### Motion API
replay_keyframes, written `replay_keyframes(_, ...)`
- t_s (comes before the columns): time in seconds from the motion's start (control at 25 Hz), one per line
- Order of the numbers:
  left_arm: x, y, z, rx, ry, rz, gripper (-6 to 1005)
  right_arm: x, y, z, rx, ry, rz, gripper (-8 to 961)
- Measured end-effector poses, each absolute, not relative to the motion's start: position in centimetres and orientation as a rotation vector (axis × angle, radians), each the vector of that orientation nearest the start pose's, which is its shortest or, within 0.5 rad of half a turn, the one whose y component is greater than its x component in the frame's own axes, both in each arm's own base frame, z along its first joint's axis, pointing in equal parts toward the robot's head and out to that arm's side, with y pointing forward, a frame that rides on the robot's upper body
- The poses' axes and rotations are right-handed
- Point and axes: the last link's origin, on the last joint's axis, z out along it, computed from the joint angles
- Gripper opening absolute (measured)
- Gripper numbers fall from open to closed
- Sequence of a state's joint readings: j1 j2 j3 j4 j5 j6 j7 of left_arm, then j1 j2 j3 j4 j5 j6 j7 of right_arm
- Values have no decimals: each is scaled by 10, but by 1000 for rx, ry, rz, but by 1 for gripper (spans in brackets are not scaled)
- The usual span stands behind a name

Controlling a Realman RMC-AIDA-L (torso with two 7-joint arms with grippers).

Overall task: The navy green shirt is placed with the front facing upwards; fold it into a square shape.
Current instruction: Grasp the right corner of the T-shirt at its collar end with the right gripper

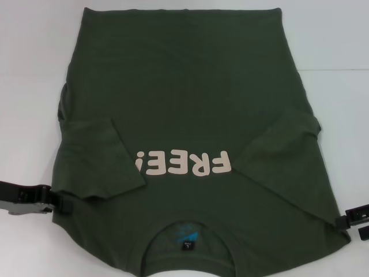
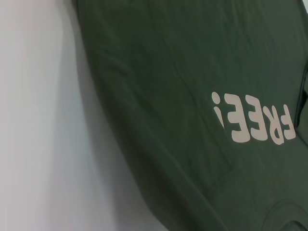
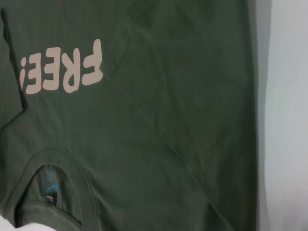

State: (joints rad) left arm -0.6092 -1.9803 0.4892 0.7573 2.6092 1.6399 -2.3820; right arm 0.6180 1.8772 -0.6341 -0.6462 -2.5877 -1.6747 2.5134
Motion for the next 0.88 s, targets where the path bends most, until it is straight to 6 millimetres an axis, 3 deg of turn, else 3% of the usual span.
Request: replay_keyframes(0.88, -318, 328, 51, -2245, -1915, -130, 51, 328, 320, 53, -2199, 2071, -54, 887)
